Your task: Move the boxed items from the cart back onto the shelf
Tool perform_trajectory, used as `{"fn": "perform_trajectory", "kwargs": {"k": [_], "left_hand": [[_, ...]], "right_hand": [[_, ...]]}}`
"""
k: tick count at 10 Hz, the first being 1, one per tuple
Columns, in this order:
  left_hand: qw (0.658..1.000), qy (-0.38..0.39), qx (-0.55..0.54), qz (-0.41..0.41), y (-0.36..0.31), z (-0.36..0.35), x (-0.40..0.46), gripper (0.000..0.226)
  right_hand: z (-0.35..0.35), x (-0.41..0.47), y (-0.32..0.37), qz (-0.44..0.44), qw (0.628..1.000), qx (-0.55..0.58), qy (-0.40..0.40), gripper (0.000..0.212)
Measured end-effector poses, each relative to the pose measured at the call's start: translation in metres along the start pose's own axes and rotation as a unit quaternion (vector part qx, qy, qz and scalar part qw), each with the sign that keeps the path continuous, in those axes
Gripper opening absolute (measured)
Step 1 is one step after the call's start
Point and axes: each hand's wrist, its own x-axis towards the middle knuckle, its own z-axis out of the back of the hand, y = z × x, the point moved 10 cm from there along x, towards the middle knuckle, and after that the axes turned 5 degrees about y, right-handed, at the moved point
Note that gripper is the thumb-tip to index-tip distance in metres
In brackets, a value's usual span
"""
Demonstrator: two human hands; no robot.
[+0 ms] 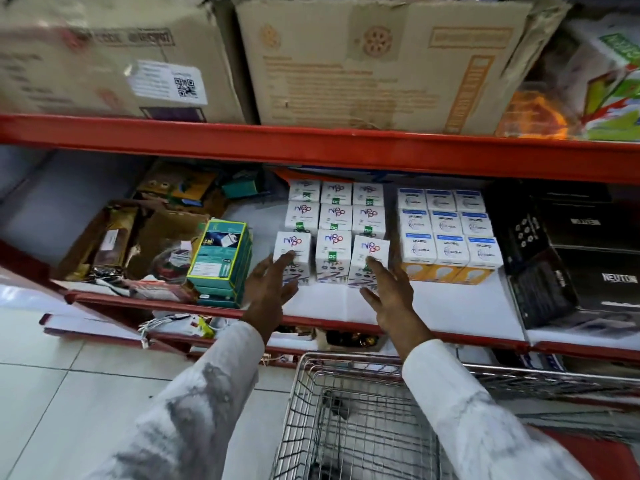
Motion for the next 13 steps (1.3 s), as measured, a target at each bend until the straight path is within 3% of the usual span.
{"fn": "perform_trajectory", "kwargs": {"k": [1, 3, 10, 12, 13], "left_hand": [[1.0, 0.001, -0.022, -0.009, -0.002, 0.004, 0.01, 0.04], [1.0, 0.01, -0.022, 0.001, 0.003, 0.0, 0.023, 0.057], [0.999, 0.016, -0.047, 0.007, 0.01, -0.005, 0.035, 0.055], [0.999, 0.029, -0.03, 0.007, 0.008, -0.005, 0.033, 0.057], [0.999, -0.01, -0.026, 0.031, 0.016, 0.005, 0.024, 0.069]], "right_hand": [[-0.011, 0.002, 0.002, 0.022, 1.0, 0.002, 0.011, 0.054], [-0.012, 0.004, 0.012, 0.041, 0.999, 0.0, 0.022, 0.059], [-0.028, 0.001, 0.019, 0.057, 0.996, 0.0, 0.063, 0.051], [-0.028, -0.001, 0.02, 0.049, 0.995, -0.043, 0.076, 0.051], [-0.023, -0.001, 0.014, 0.04, 0.993, -0.081, 0.074, 0.05]]}}
